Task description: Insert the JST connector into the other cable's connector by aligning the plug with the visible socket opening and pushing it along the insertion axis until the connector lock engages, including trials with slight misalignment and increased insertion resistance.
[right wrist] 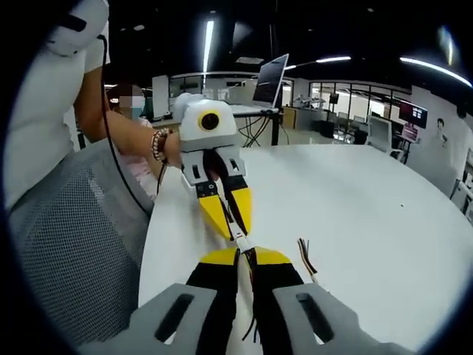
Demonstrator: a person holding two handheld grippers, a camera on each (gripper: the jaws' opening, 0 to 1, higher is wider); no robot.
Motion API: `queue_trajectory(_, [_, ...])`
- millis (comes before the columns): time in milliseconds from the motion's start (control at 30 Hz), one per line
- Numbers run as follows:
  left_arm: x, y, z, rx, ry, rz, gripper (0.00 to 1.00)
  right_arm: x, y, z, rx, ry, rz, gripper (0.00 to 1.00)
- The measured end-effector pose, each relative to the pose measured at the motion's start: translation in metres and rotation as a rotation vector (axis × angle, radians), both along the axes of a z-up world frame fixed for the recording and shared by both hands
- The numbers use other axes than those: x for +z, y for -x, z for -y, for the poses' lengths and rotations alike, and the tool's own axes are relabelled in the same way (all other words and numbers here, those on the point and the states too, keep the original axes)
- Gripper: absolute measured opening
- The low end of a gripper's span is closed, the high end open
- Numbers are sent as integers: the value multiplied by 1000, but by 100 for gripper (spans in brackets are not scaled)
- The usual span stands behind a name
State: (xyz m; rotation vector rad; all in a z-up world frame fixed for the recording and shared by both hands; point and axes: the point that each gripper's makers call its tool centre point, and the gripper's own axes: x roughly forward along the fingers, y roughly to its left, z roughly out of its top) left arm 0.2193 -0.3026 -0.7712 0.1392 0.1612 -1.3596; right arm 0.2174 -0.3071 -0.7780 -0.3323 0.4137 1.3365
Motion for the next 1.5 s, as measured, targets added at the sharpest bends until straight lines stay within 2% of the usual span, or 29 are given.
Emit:
queue_trajectory(100, [-1, 1, 0, -5, -9, 10, 0, 0, 1, 0, 1, 0, -6, 2])
queue_trajectory(200, [-7, 3, 2, -23, -58, 31, 0, -6, 3, -1, 13, 39, 13, 2])
queue_trajectory(367, [-16, 4, 5, -37, -109, 44, 0, -9, 5, -2, 14, 54, -3, 2])
queue_trajectory(433, [-16, 3, 5, -35, -113, 46, 0, -15, 4, 0, 12, 82, 5, 2])
queue_trajectory(833, [-27, 7, 9, -58, -144, 33, 0, -28, 7, 5, 21, 135, -11, 2])
queue_trajectory(1300, [-26, 7, 10, -55, -118, 11, 0, -31, 6, 7, 9, 147, -21, 3])
queue_trajectory(1500, [-31, 4, 9, -38, -146, 15, 0, -32, 3, 9, -13, 150, -31, 2])
